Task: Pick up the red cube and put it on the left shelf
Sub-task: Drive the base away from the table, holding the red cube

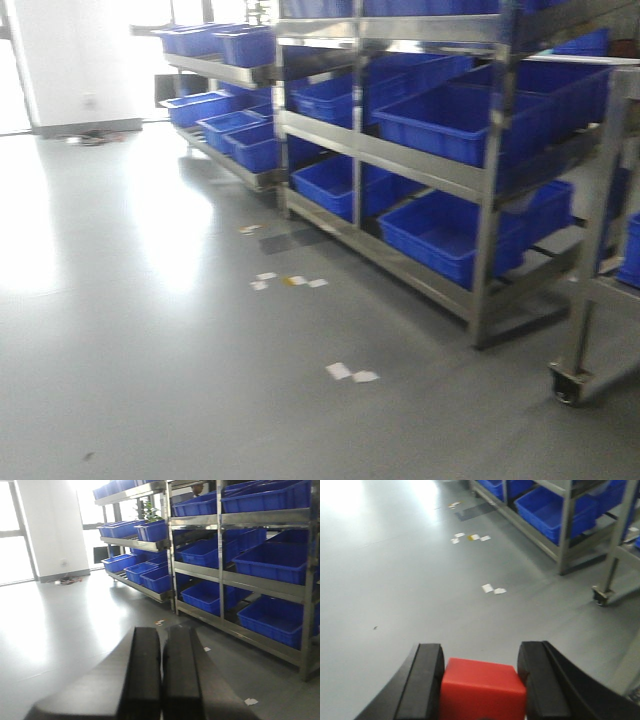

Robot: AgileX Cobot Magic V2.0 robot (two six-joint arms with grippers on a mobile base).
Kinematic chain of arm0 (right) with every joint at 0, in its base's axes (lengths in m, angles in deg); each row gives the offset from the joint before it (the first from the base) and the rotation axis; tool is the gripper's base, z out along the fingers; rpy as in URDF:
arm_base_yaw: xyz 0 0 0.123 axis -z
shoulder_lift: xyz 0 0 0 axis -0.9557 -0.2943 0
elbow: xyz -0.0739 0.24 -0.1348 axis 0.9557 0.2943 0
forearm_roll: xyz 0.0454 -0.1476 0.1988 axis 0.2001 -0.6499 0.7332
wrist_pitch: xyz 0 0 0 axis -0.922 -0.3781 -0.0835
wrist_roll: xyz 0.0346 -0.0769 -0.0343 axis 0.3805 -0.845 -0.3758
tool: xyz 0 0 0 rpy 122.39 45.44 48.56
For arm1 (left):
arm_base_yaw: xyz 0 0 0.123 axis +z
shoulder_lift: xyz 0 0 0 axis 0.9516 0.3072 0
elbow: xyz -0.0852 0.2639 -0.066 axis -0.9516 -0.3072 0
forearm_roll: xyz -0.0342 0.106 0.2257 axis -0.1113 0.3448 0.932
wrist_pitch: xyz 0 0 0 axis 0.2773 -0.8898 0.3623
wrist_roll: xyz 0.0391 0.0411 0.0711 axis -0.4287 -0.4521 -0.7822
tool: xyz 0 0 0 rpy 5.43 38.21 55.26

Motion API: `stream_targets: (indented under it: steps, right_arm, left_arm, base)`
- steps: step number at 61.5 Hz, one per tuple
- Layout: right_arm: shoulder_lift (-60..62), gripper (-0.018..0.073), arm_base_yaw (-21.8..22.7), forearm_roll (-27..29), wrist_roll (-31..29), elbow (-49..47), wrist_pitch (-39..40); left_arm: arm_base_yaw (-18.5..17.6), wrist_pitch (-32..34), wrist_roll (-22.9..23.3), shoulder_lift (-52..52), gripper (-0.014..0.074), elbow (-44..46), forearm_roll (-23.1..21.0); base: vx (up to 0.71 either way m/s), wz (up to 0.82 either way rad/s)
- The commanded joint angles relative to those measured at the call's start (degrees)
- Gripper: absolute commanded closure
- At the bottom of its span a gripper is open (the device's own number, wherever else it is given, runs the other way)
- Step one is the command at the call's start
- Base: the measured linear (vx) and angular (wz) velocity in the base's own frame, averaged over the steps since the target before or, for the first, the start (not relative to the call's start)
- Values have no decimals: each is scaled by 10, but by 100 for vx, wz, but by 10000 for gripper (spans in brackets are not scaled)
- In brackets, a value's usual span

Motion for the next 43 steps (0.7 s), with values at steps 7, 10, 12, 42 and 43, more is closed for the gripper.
stream_targets:
  steps: [7, 10, 12, 42, 43]
  right_arm:
    - [0, 499, -1, -5, -1, -16, 47]
    - [0, 499, -1, -5, -1, -16, 47]
    - [0, 499, -1, -5, -1, -16, 47]
    - [0, 499, -1, -5, -1, -16, 47]
    - [0, 499, -1, -5, -1, -16, 47]
  left_arm:
    - [-2, 48, -1, 4, 491, -13, -3]
    - [-2, 48, -1, 4, 491, -13, -3]
    - [-2, 48, -1, 4, 491, -13, -3]
    - [-2, 48, -1, 4, 491, -13, -3]
    - [-2, 48, -1, 4, 491, -13, -3]
  base:
    - [-22, 46]
    - [-20, 55]
    - [-22, 45]
    - [-17, 45]
    - [-12, 65]
